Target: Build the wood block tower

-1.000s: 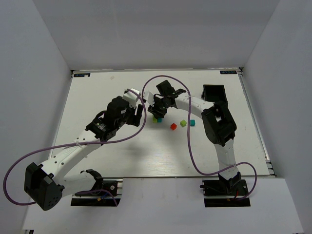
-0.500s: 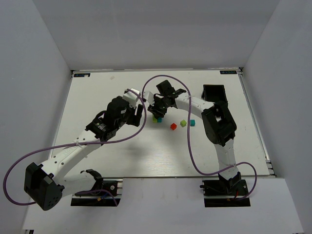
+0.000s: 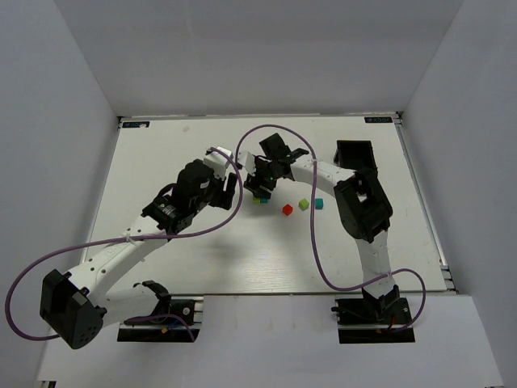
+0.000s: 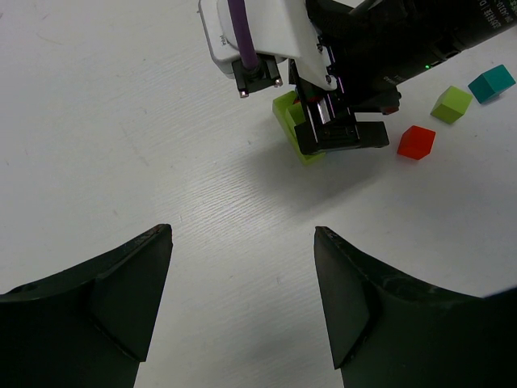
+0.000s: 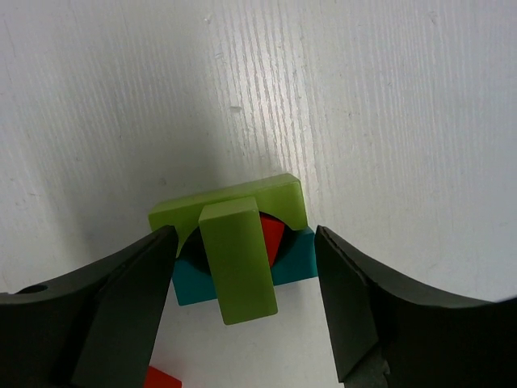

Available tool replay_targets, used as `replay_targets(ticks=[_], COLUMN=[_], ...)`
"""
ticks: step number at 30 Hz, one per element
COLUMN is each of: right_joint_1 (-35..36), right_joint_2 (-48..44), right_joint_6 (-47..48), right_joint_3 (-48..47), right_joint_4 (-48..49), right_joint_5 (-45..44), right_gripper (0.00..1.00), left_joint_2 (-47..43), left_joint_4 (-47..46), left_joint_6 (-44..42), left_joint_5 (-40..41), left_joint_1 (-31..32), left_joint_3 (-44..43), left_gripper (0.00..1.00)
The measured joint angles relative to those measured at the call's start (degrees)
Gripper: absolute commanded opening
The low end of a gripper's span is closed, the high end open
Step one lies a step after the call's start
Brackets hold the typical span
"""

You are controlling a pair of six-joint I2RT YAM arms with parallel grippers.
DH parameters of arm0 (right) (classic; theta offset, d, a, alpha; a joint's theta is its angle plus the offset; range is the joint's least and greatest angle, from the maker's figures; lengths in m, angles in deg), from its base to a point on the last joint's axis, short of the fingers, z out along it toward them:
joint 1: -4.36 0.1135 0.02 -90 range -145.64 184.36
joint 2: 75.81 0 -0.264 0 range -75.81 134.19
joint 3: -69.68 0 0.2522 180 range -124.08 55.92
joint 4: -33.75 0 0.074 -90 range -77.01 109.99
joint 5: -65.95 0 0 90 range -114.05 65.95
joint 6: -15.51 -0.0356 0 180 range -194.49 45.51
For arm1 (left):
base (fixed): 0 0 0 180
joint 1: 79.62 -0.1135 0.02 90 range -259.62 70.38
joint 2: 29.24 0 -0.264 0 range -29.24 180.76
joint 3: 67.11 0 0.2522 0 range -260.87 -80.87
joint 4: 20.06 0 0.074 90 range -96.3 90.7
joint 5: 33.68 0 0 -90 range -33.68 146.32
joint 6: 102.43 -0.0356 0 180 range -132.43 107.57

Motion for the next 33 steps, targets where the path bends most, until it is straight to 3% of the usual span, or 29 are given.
replay_targets(ticks=[16, 19, 20, 21, 22, 24, 25, 26, 27, 28, 30, 31, 32, 33], right_joint_1=[-0.6, -1.1, -1.4, -1.9, -2.4, -3.9, -4.7, -5.6, -6.6, -7.7, -9.7, -10.7, -11.7, -12.9], right_joint_2=[-7.7, -13.7, -16.6, -19.6, -22.9, -28.7, -30.8, -32.2, -33.1, -33.5, -33.4, -33.4, -33.4, -33.4], right_joint_6=[0.2, 0.5, 0.4, 0.8, 0.3, 0.4, 0.5, 0.6, 0.9, 1.5, 3.7, 4.7, 6.1, 7.5], right_joint_3=[3.0, 5.2, 6.9, 8.6, 10.8, 15.2, 17.0, 18.7, 20.3, 21.7, 24.8, 26.3, 27.8, 29.2], right_joint_4=[0.8, 1.2, 2.2, 2.7, 4.2, 7.0, 7.9, 8.9, 9.5, 9.6, 9.6, 9.2, 8.5, 8.1], right_joint_5=[1.2, 1.2, 0.9, 0.6, 0.1, -1.3, -2.0, -2.3, -2.3, -2.1, -1.4, -0.9, -0.2, 0.9], right_gripper=[0.74, 0.49, 0.02, 0.00, 0.00, 0.00, 0.00, 0.10, 0.58, 0.90, 0.91, 0.91, 0.91, 0.78], left_joint_2=[0.0, 0.0, 0.0, 0.0, 0.0, 0.0, -0.1, -0.1, -0.2, -0.3, -0.5, -0.6, -0.6, -0.7], left_joint_4=[0.0, 0.0, 0.0, 0.0, 0.0, 0.0, 0.0, 0.0, 0.0, 0.0, 0.0, 0.0, 0.0, -0.1], left_joint_6=[0.0, 0.0, 0.0, 0.0, 0.0, 0.3, 0.1, 0.3, 0.1, -0.1, -0.3, -0.3, -0.5, -0.2], left_joint_5=[0.0, 0.0, 0.0, 0.0, 0.0, -0.1, -0.3, -0.3, -0.5, -0.6, -0.9, -0.9, -0.9, -1.0], left_joint_1=[0.0, 0.0, 0.0, 0.0, 0.0, 0.0, 0.0, 0.0, 0.0, 0.0, 0.0, 0.0, 0.0, 0.0], left_joint_3=[0.0, 0.0, 0.0, 0.0, 0.0, 0.0, 0.1, 0.2, 0.3, 0.5, 0.8, 0.8, 0.8, 0.8], left_gripper=[0.81, 0.81, 0.78, 0.74, 0.55, 0.27, 0.08, 0.01, 0.00, 0.00, 0.05, 0.27, 0.39, 0.49])
